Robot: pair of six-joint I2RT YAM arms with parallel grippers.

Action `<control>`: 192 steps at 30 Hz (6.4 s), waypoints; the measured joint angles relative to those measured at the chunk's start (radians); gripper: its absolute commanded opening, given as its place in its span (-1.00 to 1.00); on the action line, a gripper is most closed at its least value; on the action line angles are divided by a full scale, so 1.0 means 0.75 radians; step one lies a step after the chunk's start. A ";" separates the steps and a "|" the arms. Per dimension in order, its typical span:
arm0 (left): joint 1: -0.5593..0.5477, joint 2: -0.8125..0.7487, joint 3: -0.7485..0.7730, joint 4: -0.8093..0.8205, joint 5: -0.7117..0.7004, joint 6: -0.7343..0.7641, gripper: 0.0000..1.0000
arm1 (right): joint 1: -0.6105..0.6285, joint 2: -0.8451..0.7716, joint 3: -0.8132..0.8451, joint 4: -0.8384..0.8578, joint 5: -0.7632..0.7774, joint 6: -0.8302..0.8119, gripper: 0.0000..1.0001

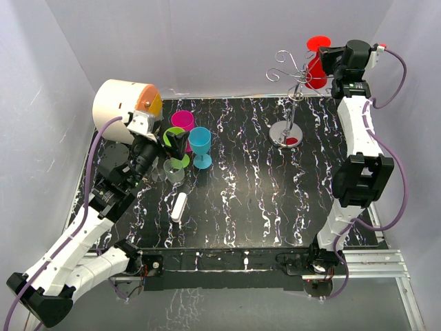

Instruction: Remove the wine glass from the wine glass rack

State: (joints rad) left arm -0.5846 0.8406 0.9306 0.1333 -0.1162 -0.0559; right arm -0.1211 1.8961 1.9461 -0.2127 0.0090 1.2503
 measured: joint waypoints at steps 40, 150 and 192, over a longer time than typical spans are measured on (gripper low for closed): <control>-0.002 0.001 0.000 -0.004 0.000 -0.005 0.97 | 0.125 0.104 0.144 0.050 -0.114 0.082 -1.00; 0.016 0.598 -0.240 1.856 0.964 -2.249 -0.73 | 0.392 -1.217 -1.396 1.625 -1.231 0.954 -0.88; -0.027 0.265 0.210 -0.779 0.528 -0.954 -1.00 | 0.319 -1.537 -1.235 -0.435 -0.288 -1.081 0.96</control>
State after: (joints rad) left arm -0.6048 1.0393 1.0878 -0.4507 0.2798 -0.7715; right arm 0.1184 0.7433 1.0199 -0.5388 -0.2070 0.4393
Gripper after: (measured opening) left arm 0.022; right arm 0.981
